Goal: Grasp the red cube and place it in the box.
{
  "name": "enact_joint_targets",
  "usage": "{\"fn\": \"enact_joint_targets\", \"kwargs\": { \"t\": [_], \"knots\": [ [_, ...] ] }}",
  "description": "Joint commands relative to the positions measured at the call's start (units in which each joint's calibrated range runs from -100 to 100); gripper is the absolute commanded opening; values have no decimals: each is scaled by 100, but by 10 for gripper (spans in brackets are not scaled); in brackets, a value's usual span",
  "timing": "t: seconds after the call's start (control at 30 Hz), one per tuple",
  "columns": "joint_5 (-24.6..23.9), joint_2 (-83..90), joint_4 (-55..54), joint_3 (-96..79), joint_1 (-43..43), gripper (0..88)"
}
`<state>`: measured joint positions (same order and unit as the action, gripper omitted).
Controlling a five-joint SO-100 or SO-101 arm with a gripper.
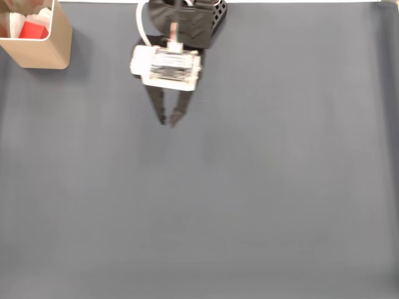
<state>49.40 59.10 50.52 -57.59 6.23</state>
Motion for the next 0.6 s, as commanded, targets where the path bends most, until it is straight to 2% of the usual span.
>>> {"fn": "enact_joint_targets", "kwargs": {
  "t": [0.0,0.57],
  "knots": [
    [34,485,-265,-408,-367,0],
    [5,2687,-330,-3273,-559,0]
  ]
}}
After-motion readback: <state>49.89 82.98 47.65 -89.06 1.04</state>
